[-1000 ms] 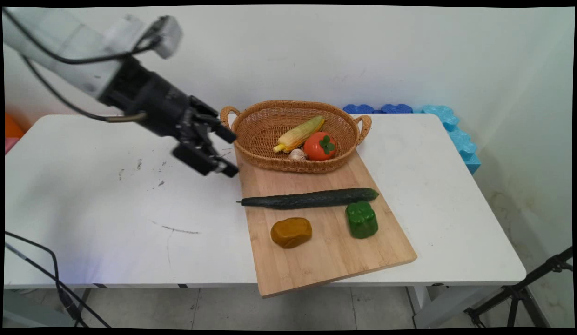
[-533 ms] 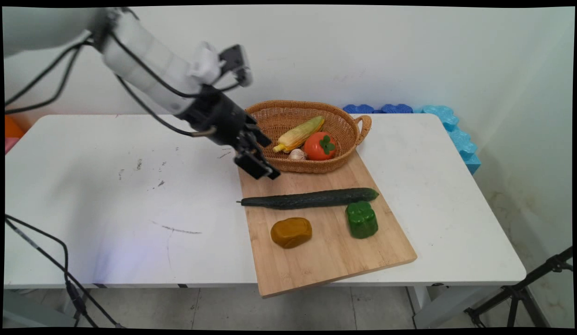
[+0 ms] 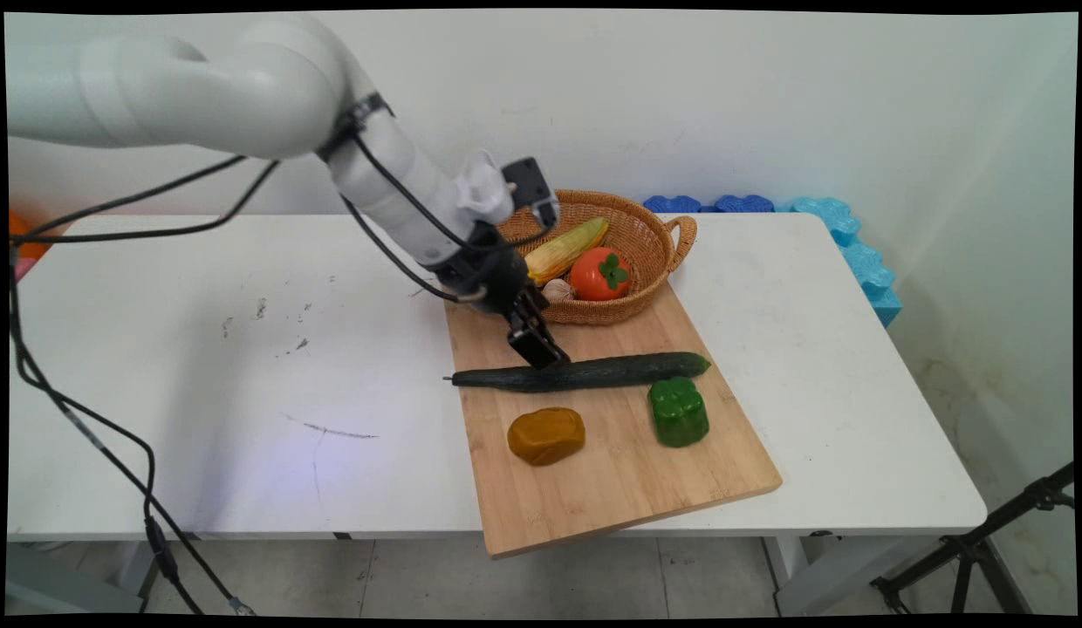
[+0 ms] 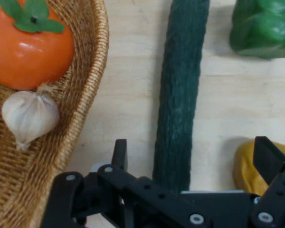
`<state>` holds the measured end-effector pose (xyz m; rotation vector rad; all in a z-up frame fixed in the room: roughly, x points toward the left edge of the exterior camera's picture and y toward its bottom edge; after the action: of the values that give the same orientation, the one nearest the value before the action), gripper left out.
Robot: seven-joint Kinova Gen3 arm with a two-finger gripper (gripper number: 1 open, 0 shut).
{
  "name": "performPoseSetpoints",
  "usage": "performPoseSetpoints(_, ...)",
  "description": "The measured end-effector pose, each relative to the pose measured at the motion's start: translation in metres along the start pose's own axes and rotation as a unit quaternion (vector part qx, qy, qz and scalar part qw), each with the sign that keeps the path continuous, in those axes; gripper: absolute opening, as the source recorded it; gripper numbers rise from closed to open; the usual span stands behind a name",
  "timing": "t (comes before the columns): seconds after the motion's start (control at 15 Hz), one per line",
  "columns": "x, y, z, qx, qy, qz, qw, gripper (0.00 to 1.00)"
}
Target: Pick up the cucumber from the cutting board
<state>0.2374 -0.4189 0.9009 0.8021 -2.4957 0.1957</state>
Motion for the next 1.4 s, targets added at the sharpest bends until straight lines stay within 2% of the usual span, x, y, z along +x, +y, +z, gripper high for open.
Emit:
performPoseSetpoints(0.53,0.007,-0.001,0.052,0.005,-0.023,-0.012,0.9996,1.0)
performPoseSetpoints(1.13,0.007,0.004,0.074,0.004,-0.03,-0.003,0.9995,1.0)
performPoseSetpoints(1.2,0.007,0.004,0.075,0.005,-0.03,-0.002,0.9995,0.0)
performPoseSetpoints(1.4,0.006,0.005,0.078,0.003,-0.029,0.003,0.9996,0.0)
